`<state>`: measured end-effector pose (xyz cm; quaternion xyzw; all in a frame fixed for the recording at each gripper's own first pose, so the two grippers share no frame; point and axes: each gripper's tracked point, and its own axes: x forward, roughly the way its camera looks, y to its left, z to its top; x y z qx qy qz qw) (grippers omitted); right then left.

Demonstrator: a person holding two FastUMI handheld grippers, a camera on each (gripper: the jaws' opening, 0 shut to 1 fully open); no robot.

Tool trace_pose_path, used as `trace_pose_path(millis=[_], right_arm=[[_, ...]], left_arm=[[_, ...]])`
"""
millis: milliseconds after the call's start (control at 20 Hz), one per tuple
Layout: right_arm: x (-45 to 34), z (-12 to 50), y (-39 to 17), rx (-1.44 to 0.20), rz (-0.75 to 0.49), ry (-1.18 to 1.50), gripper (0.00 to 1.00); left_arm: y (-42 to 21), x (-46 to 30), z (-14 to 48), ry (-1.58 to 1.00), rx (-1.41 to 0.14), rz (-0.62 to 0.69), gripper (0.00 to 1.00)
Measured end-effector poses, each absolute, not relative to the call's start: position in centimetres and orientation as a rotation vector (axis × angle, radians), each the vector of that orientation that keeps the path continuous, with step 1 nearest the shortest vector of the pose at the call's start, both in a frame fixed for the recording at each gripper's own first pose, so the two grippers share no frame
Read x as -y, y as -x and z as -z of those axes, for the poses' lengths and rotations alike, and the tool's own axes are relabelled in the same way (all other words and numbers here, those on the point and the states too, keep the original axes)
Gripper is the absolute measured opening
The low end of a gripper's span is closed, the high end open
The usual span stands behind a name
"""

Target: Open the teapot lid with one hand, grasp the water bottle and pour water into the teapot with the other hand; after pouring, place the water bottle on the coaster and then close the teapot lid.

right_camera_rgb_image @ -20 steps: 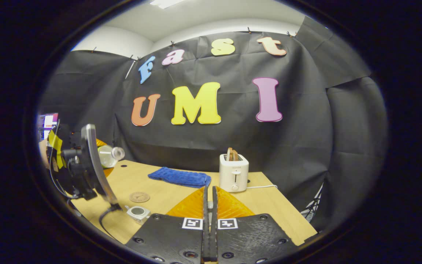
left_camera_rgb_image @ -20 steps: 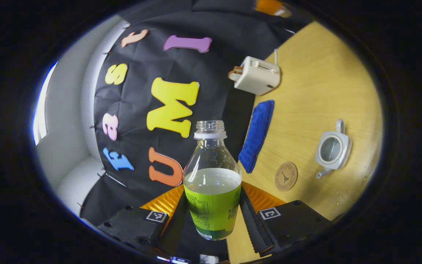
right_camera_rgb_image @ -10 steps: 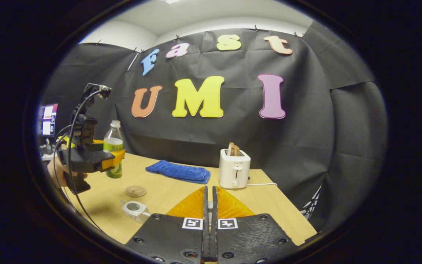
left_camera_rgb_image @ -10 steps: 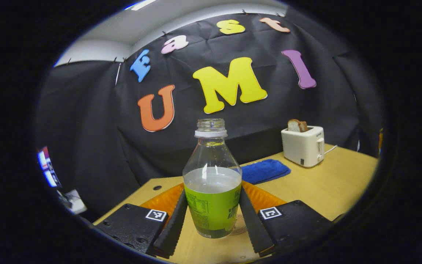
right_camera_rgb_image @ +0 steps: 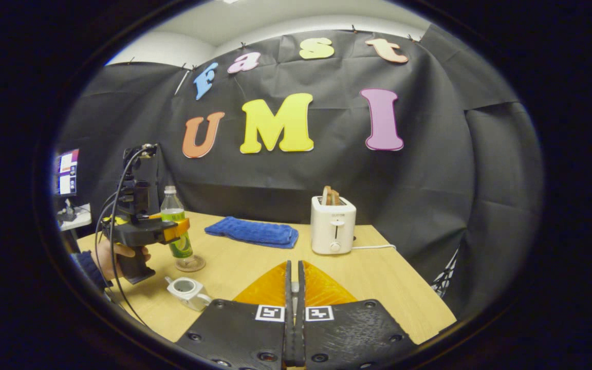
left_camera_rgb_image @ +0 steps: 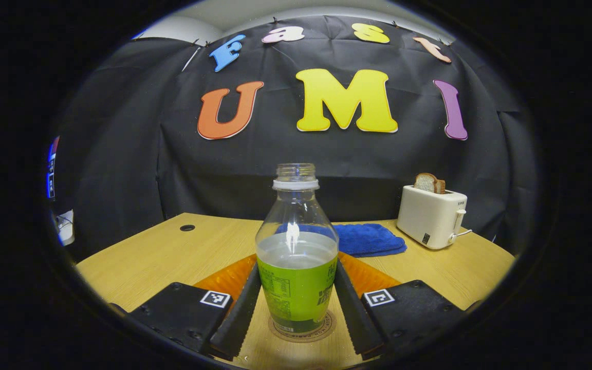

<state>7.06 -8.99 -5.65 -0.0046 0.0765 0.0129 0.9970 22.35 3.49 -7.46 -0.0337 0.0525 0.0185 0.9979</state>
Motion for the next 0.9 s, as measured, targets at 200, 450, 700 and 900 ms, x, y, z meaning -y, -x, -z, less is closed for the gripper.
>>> trace_pose_path(millis=[200,450,700,900], right_arm=[[8.6,6.4,-7.6,-0.168,-0.029,0.017,0.00],[8.3,6.8,-7.6,-0.177,-0.032,0.036,0.00],[7.8,7.1,-7.7,-0.187,-0.037,0.050,0.02],[6.8,7.3,-7.6,-0.187,-0.055,0.058,0.00]], left_arm=[[-22.5,-3.3,7.5,0.067,-0.089,-0.017,0.80],[-22.5,-3.2,7.9,0.068,-0.104,-0.001,0.81],[-21.8,-2.9,6.9,0.038,-0.080,0.009,0.82],[-20.5,-3.2,6.2,0.018,-0.078,0.001,0.91]])
